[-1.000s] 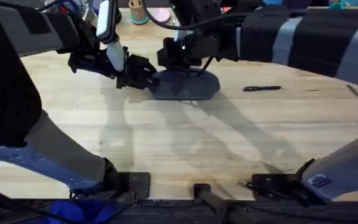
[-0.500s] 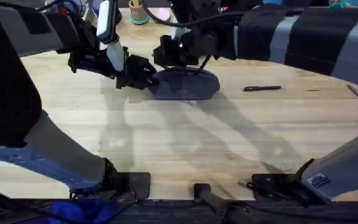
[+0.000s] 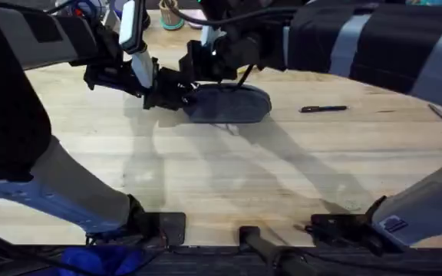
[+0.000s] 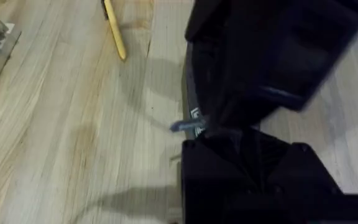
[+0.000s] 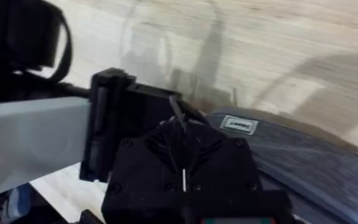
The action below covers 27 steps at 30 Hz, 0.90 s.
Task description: Unzip the bag, pick up the pens from the table one at a time and place them inside, then zip the bag closed.
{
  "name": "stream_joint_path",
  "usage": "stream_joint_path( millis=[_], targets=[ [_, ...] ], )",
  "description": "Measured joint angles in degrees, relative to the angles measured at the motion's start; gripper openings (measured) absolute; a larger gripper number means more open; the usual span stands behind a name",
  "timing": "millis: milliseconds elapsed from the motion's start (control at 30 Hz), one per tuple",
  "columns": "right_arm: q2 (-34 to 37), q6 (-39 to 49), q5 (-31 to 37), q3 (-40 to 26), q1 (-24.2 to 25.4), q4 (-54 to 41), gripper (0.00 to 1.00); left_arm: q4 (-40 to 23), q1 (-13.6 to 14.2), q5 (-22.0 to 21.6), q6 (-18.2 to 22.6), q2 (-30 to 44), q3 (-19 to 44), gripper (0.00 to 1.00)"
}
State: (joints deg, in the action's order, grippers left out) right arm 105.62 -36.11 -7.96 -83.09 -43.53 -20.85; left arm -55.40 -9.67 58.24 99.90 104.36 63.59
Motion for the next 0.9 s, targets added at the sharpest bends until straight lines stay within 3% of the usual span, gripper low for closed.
stream_joint_path(
  millis=[900],
  targets=[
    [0.0,-1.0,3.2,-1.2,-1.6,-3.0,0.031,-0.3,0.1,0.1,0.0,0.0,0.0,0.042]
  ],
)
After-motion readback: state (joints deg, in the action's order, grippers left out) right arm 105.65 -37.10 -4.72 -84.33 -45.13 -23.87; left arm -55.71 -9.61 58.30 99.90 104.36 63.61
